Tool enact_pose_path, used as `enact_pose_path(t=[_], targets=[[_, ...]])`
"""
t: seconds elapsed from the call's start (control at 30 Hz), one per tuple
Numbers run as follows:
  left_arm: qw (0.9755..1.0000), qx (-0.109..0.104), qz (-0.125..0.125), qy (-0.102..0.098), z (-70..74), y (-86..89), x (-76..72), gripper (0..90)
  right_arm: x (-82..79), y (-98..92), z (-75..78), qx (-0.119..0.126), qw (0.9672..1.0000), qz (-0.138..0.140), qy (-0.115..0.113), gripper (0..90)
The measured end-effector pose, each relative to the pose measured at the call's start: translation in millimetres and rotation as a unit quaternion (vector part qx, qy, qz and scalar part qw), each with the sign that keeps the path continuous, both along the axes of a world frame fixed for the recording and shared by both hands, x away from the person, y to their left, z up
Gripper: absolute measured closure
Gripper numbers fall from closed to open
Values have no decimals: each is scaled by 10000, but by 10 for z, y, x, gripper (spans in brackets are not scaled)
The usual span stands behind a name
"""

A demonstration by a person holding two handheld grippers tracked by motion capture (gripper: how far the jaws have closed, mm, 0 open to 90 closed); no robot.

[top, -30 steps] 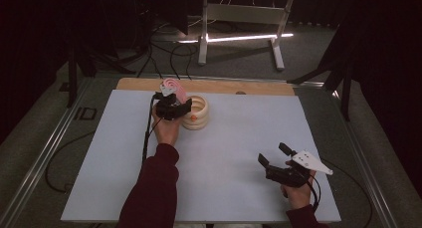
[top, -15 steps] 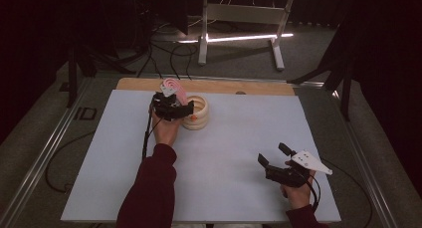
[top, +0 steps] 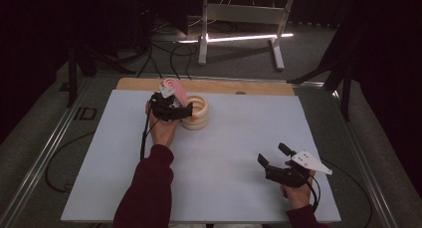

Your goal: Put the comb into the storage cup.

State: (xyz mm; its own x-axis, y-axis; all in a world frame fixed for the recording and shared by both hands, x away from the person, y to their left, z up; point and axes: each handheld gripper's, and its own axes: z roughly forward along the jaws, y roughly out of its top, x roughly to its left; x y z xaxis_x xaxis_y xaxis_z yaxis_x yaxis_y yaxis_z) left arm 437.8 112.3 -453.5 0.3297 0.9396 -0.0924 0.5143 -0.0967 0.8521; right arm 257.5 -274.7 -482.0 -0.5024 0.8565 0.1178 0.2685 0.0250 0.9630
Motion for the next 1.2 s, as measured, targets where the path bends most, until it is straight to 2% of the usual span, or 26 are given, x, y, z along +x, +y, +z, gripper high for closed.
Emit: enact_pose_path(t=[0.2,0.47,0.53,0.67,0.83,0.9,1.0,1.03,1.2], targets=[[9999,108,-80,-23,40,14,-39,1,-1,3,-1,2,10000,8,10,89],[9999,95,-73,-68,73,78,-100,1,-1,6,-1,2,10000,15,5,89],[9999,29,-84,-92,86,113,-131,1,0,8,-2,3,10000,18,5,89],[9998,123,-120,-61,95,152,-172,1,-2,14,-1,-14,10000,23,8,89],[9995,85,-253,-157,111,202,-243,1,0,21,-3,-12,10000,43,-1,89],[9991,131,-362,-199,122,227,-300,1,0,21,-4,-15,10000,44,-1,89],[9989,151,-392,-225,125,233,-321,1,0,23,-4,-13,10000,47,3,89],[9983,218,-470,-260,127,249,-373,1,0,23,-4,-21,10000,50,2,89],[9977,240,-581,-260,112,279,-452,1,1,24,-5,-22,10000,48,4,89]])
